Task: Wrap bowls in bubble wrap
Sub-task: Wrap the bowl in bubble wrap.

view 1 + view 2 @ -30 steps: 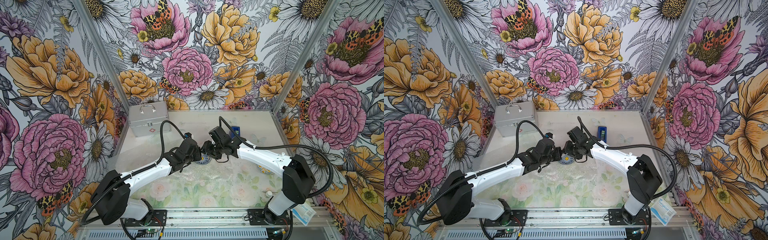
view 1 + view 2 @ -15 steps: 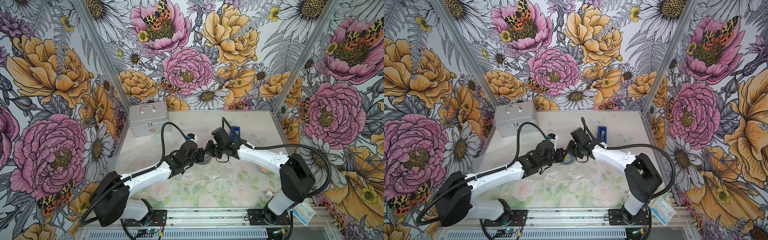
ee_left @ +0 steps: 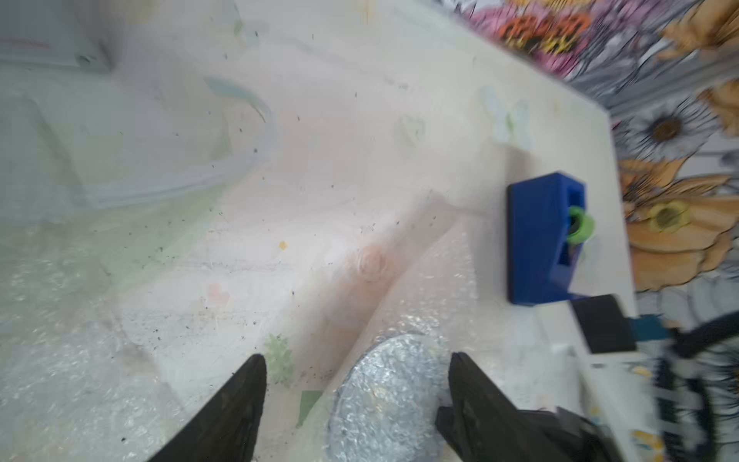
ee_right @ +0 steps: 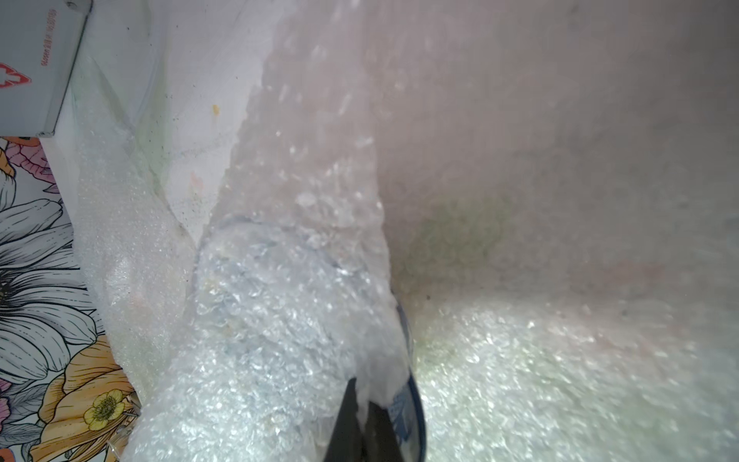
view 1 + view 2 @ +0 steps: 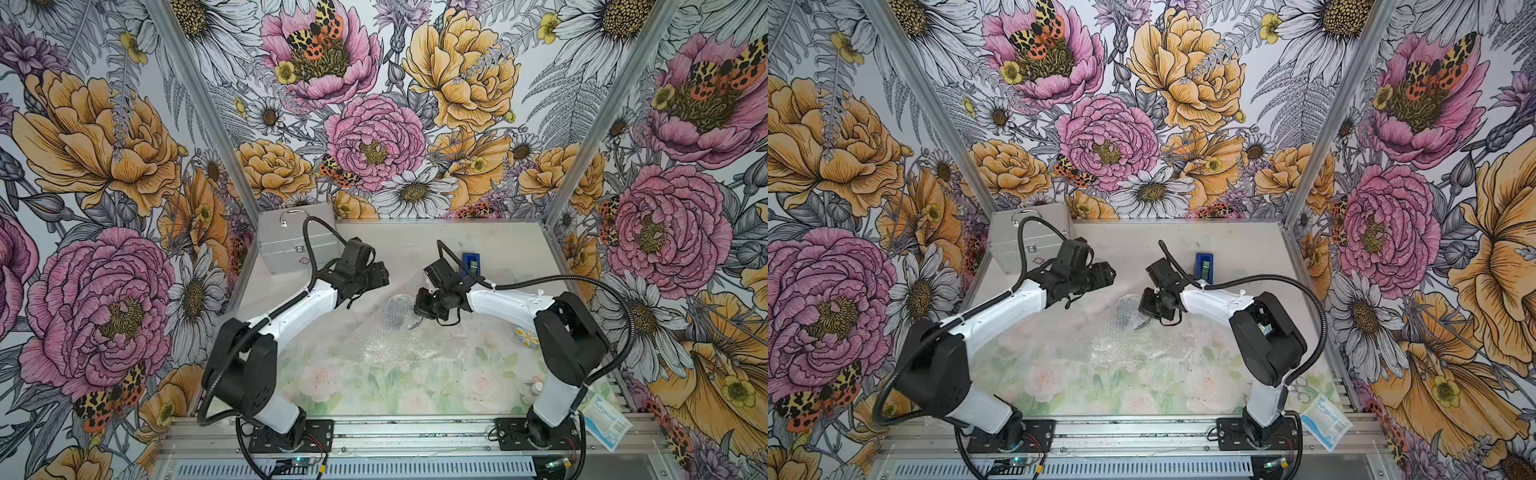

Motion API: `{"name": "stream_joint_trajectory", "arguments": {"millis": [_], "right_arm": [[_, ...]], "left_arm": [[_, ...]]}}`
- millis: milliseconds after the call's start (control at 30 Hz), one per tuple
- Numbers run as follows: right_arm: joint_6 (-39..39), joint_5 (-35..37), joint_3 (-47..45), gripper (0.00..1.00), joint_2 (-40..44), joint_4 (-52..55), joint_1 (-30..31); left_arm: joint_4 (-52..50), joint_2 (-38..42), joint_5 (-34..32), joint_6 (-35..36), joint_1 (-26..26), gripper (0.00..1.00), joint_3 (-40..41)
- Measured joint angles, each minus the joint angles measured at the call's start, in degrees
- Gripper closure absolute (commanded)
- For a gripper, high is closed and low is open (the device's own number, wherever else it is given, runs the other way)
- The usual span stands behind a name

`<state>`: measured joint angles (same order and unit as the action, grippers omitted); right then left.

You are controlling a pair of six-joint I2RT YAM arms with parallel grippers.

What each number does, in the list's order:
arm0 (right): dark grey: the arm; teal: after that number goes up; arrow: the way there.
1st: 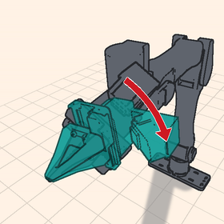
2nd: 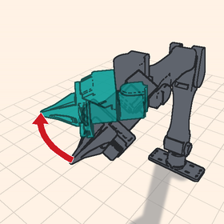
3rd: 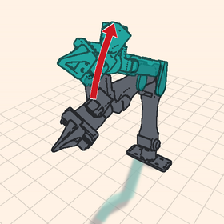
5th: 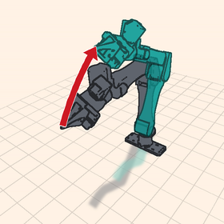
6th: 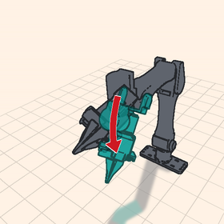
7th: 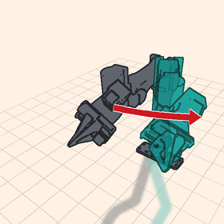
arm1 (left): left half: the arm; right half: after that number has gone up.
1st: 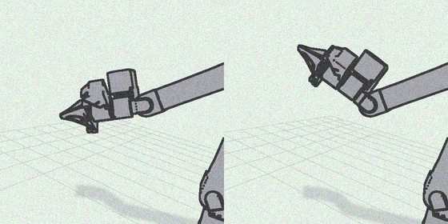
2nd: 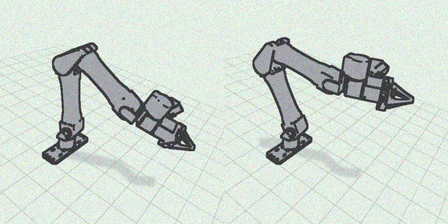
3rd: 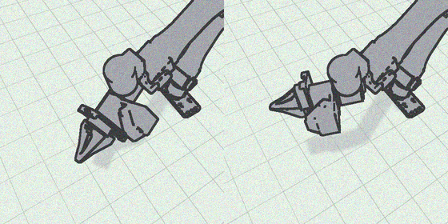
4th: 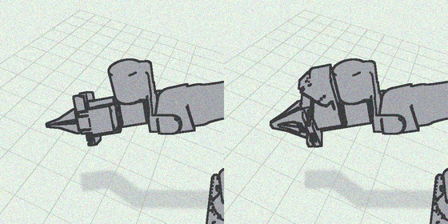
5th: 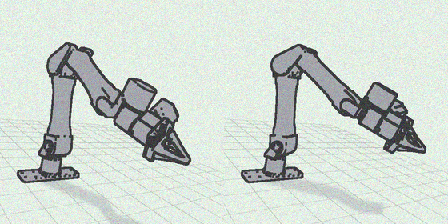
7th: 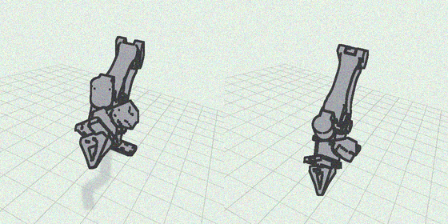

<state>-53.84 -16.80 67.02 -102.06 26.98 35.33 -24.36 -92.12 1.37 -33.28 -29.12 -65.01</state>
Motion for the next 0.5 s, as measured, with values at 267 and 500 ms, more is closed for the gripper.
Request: {"name": "stream_joint_trajectory", "arguments": {"millis": [267,500], "right_arm": [[2.89,0.22,1.44,0.83,0.0,1.9,0.0],[5.14,3.67,1.95,0.32,3.15,4.44,0.0]], "left_arm": [[-3.58,-13.42,1.2,5.35,-3.34,0.46,-3.98],[-4.66,-14.97,2.25,6.69,-4.68,0.68,-5.75]]}}
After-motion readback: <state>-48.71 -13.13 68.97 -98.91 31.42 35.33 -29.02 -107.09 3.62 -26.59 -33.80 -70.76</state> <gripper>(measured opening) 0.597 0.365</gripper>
